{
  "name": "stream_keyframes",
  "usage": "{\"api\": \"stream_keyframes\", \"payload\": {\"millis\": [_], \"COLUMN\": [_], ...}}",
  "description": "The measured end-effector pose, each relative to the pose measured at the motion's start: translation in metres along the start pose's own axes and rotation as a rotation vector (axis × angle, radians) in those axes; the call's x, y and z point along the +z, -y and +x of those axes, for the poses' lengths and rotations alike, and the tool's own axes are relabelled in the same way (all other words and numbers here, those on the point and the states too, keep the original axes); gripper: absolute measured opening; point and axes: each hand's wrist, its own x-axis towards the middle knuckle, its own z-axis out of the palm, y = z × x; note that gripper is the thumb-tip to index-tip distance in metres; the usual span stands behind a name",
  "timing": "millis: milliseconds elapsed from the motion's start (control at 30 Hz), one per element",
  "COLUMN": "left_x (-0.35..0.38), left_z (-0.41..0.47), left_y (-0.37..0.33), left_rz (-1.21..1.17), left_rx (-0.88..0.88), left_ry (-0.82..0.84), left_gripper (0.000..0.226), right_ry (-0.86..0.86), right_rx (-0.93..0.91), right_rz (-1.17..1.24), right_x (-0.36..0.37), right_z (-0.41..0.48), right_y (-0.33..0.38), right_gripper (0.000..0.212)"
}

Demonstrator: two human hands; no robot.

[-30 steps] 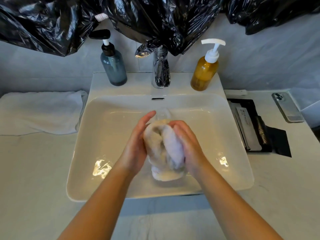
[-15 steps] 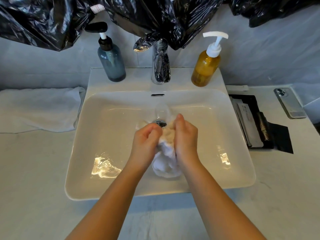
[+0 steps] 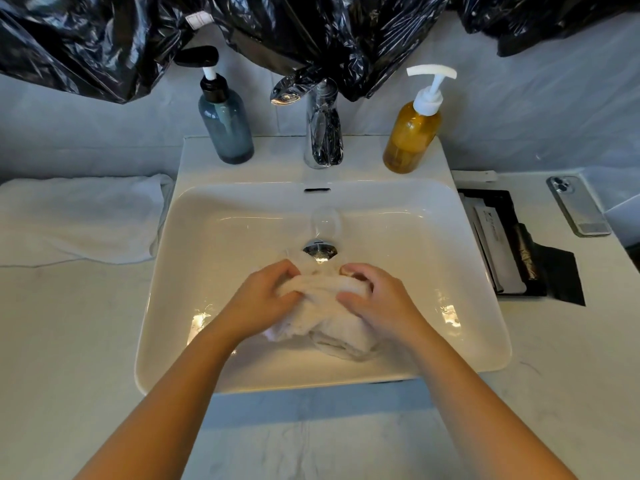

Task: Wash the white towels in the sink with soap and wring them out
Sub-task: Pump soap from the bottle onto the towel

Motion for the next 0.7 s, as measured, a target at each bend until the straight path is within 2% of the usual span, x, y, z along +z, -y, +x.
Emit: {"api": "stream_keyframes", "payload": {"millis": [67,100,167,233,267,333,400,467,533,633,700], "left_x": [-0.001,-0.001,0.004,0.014,0.020,0.031,0.038,0.040,0.041,0.042,0.037], "left_z": [-0.002,-0.005,-0.007,-0.002,0.002,0.009,0.015,0.015,0.011,-0.003,-0.010], "left_y": [-0.005,-0.010,-0.022,-0.042,-0.052,-0.068,-0.074,-0.075,-0.073,-0.066,-0.063], "left_rz": [-0.278,-0.441,-0.779,-0.923,-0.890,-0.619,-0.518,-0.542,-0.460,-0.318,-0.316], "left_rx": [-0.004,0.023,0.066,0.048,0.029,0.020,-0.030,-0.079,-0.040,0.098,0.149], "left_ry": [-0.041,-0.048,-0.045,-0.075,-0.124,-0.275,-0.357,-0.344,-0.328,-0.350,-0.316], "left_gripper": [0.019,0.026,0.039,0.039,0.039,0.033,0.033,0.037,0.043,0.057,0.056], "right_ry": [-0.070,-0.081,-0.102,-0.154,-0.183,-0.233,-0.259,-0.350,-0.443,-0.428,-0.403], "right_rx": [-0.084,-0.129,-0.193,-0.158,-0.113,-0.032,0.014,0.071,0.090,0.132,0.152], "right_rz": [0.141,0.236,0.429,0.609,0.659,0.664,0.629,0.591,0.554,0.551,0.558], "right_x": [-0.006,-0.008,-0.008,0.000,0.006,0.019,0.030,0.035,0.036,0.034,0.027], "right_z": [-0.003,-0.005,-0.009,-0.011,-0.011,-0.014,-0.017,-0.015,-0.007,0.006,0.010], "right_y": [0.008,0.013,0.025,0.038,0.044,0.057,0.066,0.072,0.070,0.060,0.057], "right_gripper": [0.016,0.007,0.005,0.012,0.020,0.034,0.038,0.041,0.044,0.048,0.048]}}
